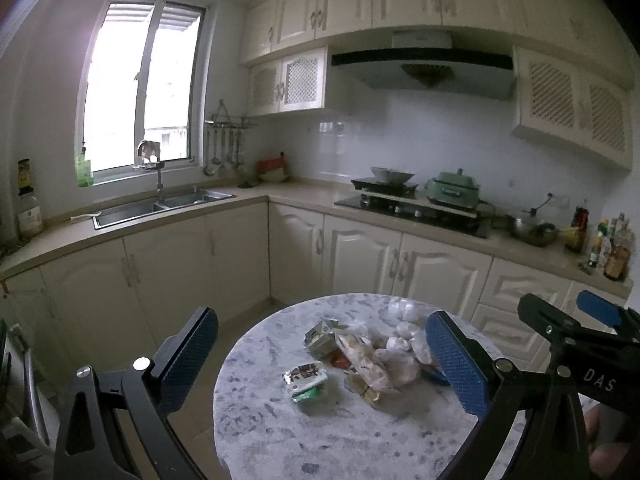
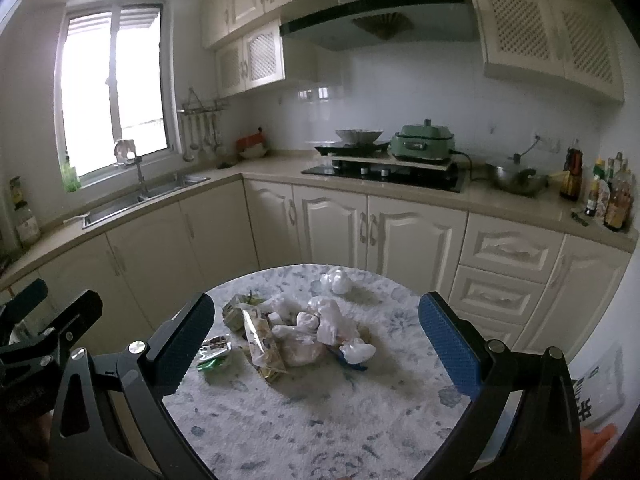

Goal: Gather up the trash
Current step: 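Move both tools toward the trash pile on the table, then grasp the clear snack bag with the right tool while the left tool grasps the white-green wrapper, then carry both items to the blue bin and open both tools over it, then bring both tools back to the table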

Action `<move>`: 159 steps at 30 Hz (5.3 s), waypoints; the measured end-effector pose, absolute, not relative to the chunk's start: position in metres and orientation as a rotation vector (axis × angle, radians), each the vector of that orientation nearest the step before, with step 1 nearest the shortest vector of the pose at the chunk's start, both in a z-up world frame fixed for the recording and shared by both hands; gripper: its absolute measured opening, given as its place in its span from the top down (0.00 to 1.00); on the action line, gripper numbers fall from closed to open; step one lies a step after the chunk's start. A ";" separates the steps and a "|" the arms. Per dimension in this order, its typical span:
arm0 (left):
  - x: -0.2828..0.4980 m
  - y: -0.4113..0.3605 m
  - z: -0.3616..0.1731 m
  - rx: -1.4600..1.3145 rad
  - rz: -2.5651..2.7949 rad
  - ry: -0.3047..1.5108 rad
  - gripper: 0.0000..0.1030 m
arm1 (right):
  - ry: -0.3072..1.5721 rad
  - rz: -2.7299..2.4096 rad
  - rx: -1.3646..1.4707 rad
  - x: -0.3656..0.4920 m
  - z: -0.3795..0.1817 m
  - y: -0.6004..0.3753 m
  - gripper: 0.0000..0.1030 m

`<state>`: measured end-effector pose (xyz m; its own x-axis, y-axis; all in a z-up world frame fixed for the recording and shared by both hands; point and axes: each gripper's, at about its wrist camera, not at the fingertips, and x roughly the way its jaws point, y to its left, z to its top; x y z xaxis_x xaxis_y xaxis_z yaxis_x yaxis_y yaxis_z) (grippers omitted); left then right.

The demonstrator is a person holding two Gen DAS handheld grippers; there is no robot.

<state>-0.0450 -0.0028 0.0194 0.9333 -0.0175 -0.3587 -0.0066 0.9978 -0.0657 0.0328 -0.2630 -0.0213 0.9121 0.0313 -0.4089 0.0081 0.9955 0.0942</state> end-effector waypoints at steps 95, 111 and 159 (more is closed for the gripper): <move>0.130 -0.022 -0.090 -0.072 -0.104 0.691 0.29 | 0.628 0.438 0.396 0.150 -0.126 -0.306 0.66; 0.110 -0.213 -0.038 0.065 -0.489 0.563 0.29 | 0.482 0.065 0.511 0.051 -0.108 -0.506 0.66; 0.186 -0.492 -0.113 0.397 -0.780 0.802 0.01 | 0.641 -0.488 0.823 -0.018 -0.241 -0.695 0.00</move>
<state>0.1861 -0.4921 -0.1128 0.4442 -0.4678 -0.7641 0.7506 0.6600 0.0323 -0.0176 -0.6952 -0.2411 0.7099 -0.1508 -0.6879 0.6228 0.5905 0.5133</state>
